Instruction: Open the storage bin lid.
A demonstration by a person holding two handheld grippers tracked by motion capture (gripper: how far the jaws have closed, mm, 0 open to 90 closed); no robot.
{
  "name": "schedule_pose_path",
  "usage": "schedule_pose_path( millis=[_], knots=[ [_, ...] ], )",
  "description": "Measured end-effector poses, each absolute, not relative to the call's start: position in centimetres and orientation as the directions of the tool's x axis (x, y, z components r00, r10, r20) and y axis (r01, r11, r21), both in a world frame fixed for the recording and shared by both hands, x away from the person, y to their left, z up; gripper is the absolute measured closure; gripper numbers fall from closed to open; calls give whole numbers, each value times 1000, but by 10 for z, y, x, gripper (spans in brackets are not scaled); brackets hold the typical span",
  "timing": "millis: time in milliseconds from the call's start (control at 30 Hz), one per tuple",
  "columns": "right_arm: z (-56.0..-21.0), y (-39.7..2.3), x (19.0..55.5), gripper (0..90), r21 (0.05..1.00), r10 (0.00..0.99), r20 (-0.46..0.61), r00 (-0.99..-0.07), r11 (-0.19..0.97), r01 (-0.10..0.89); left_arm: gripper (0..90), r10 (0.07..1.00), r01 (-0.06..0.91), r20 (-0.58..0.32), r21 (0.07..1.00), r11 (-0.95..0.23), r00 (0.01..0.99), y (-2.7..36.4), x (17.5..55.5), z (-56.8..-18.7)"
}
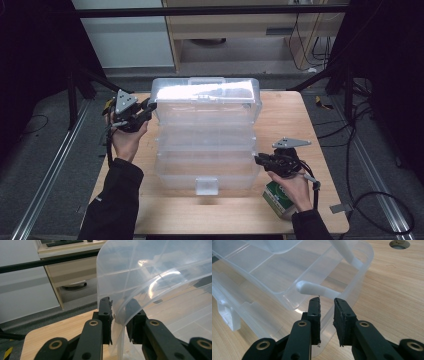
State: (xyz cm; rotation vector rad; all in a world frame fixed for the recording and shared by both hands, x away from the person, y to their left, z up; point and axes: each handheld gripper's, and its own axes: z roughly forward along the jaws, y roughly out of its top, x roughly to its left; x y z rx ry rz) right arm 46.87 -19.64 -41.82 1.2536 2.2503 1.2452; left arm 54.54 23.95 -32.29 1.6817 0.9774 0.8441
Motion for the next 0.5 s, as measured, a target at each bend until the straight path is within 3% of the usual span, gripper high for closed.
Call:
schedule_pose_path(
  millis=[500],
  knots=[
    [-418,-196,469,752,790,796,156,-585,255,557,766,903,248,56,953,-175,425,237,569,-317]
  ],
)
